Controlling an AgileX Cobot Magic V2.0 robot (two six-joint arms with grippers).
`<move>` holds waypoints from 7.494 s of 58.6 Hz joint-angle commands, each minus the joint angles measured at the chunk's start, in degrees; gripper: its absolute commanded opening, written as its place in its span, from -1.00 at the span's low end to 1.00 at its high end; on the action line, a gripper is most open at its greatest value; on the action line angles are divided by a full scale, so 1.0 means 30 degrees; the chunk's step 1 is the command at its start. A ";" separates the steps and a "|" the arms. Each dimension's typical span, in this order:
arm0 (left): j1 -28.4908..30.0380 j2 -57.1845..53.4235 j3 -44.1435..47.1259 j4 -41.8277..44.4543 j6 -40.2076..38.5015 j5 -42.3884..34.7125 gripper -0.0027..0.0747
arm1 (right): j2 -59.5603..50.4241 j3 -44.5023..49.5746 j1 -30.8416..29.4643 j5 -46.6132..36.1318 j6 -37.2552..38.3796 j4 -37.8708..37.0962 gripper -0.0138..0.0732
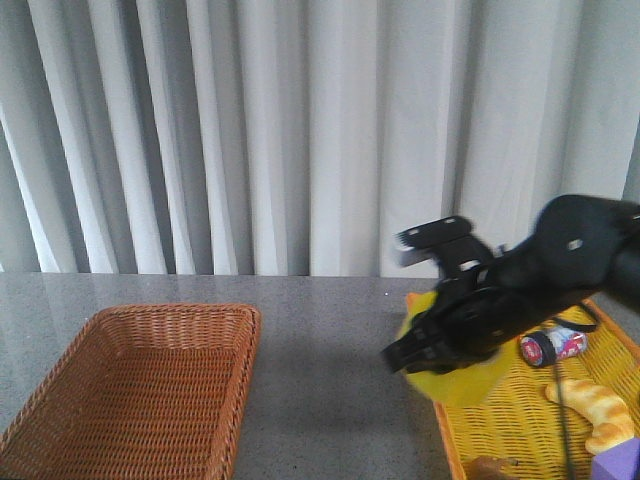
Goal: Transfer tape with both arms
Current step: 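Carry the tape roll with the right gripper toward the brown basket, then set the tape roll on the table and withdraw the right gripper, then reach the left gripper to the tape roll and grasp its rim, then lift the tape roll with the left gripper over the brown basket, then lower the tape roll into the brown basket and open the left gripper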
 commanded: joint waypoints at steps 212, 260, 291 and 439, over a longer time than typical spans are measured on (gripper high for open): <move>-0.4135 2.2905 -2.2507 -0.2256 0.5705 0.4440 0.52 | -1.7757 1.5316 0.0968 -0.4596 0.5037 -0.4400 0.11; -0.4135 2.4676 -2.3521 -0.2182 0.5257 0.5012 -0.58 | -1.7757 1.5316 0.0968 -0.4596 0.5037 -0.4400 0.11; -0.3344 1.8472 -2.3521 0.1235 0.4499 0.6387 -0.57 | -1.7757 1.5316 0.0968 -0.4535 0.5037 -0.4400 0.11; 0.2592 0.4636 -0.9868 0.1985 -0.1140 0.5270 0.42 | -1.7757 1.5316 0.0968 -0.4515 0.5037 -0.4400 0.11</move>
